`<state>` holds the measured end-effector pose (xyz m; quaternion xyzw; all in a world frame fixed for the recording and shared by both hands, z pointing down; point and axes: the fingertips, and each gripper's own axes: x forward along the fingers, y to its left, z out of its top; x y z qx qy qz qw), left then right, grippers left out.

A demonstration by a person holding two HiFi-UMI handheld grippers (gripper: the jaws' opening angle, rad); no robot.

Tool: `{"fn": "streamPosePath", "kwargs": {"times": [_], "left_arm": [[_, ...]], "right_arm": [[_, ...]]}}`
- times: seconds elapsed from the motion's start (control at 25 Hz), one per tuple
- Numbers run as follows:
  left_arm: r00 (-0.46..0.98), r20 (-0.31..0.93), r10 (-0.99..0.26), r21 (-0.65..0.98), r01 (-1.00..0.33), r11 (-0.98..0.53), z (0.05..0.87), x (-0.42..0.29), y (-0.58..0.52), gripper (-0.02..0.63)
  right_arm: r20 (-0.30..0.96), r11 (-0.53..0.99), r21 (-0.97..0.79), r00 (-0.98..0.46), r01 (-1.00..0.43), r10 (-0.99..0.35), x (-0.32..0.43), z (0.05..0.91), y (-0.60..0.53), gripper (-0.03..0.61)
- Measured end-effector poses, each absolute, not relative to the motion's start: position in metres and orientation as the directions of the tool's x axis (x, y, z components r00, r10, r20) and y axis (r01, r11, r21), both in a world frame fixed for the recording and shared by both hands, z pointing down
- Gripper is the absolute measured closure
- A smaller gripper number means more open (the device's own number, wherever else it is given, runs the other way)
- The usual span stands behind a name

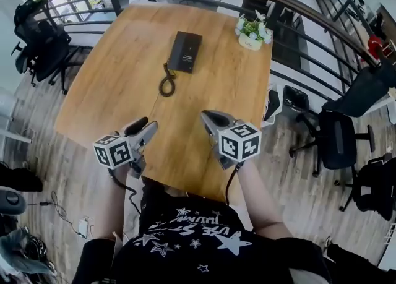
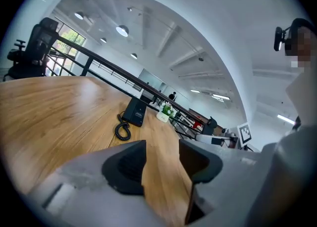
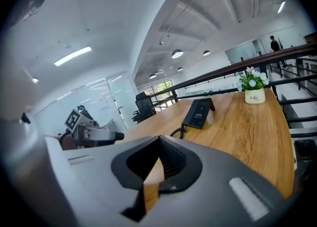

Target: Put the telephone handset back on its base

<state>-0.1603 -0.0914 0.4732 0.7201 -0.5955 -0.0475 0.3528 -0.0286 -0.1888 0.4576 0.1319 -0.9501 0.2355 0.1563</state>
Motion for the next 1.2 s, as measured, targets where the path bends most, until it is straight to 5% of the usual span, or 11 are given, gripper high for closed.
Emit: {"fn": "streamPosePath", "kwargs": {"times": [0.6, 1.2], "left_arm": [[0.155, 0.36, -0.92, 0.583, -0.807, 0.092, 0.457, -0.139, 0.006, 0.416], [0.106, 0.356, -0.929, 0.578, -0.806, 0.129, 0.434, -0.073, 0.136, 0.436]], "right_arm": [[0.324, 0.891, -0.412, -0.945, -0.189, -0.051, -0.064, 0.429, -0.141, 0.578], [0.353, 0.906, -0.386, -0.935, -0.171, -0.026, -0.003, 0.4, -0.018, 0.578]]}}
